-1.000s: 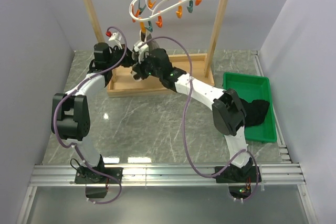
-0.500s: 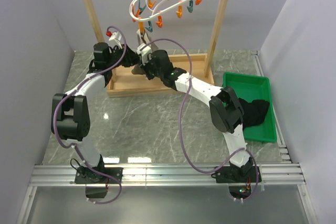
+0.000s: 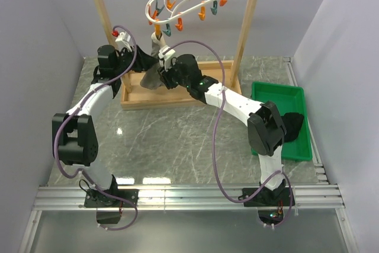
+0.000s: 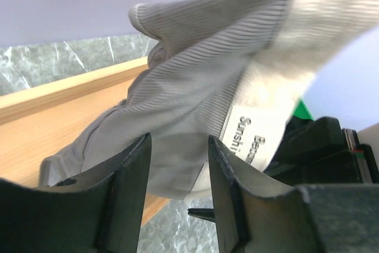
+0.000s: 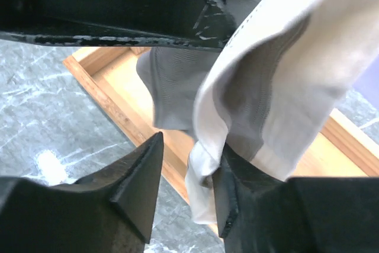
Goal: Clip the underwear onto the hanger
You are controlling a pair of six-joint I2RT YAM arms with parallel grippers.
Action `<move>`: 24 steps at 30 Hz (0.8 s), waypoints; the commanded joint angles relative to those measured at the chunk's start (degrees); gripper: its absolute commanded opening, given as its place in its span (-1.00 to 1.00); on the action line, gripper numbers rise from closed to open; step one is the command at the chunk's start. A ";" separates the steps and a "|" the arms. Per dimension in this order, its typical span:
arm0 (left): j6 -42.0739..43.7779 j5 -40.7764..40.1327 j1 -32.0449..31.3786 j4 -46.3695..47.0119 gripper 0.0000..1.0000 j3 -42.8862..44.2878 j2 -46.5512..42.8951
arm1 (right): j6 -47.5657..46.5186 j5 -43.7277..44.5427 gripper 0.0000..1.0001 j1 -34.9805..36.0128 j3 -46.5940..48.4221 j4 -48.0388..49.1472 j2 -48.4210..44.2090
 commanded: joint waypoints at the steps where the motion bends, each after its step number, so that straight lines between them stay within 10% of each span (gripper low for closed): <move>1: 2.55 0.28 0.25 0.17 -0.02 -0.07 -3.72 | 0.71 1.21 -0.07 -0.18 -0.49 2.62 -3.67; 24: 3.78 2.66 1.31 -0.09 0.19 -1.83 -7.59 | 2.20 1.82 0.19 -1.68 -1.72 1.13 -8.33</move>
